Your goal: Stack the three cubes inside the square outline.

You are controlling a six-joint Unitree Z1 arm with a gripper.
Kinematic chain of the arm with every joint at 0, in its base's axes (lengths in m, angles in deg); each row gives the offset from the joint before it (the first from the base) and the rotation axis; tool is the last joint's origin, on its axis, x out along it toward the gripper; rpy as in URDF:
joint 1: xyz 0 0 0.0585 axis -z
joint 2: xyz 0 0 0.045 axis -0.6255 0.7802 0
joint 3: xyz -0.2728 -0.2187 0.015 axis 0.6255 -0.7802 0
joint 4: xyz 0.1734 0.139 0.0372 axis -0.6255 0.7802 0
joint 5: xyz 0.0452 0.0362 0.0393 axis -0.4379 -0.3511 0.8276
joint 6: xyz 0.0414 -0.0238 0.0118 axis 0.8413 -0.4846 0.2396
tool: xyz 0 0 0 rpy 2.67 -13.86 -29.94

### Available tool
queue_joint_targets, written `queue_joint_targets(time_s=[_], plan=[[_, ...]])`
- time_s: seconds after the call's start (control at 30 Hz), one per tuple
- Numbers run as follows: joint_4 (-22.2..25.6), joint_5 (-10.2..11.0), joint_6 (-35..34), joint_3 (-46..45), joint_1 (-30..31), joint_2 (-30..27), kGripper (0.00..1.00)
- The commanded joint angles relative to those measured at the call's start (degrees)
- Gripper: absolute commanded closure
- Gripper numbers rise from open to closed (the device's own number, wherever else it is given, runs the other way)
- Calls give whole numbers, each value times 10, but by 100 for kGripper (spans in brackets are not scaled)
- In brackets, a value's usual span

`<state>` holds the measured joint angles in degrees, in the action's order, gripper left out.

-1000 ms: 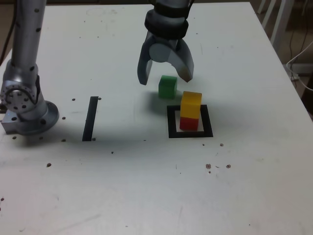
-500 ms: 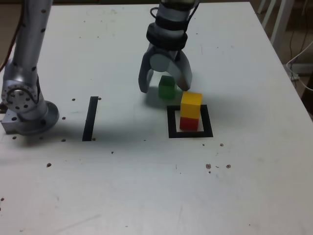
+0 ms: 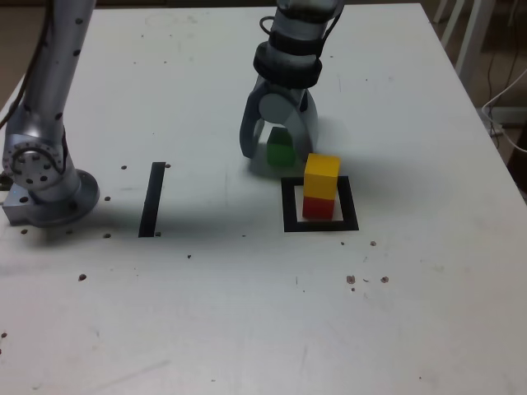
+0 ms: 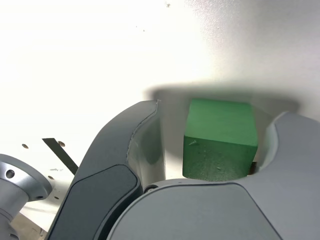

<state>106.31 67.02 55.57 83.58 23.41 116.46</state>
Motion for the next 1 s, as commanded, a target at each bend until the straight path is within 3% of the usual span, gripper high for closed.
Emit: queue_joint_targets(time_s=[0.0,0.67,0.97], plan=[[0,0,1,1,-1,2,73],[6,-1,0,8,3,-1,73],[64,17,-22,70,37,-25,73]])
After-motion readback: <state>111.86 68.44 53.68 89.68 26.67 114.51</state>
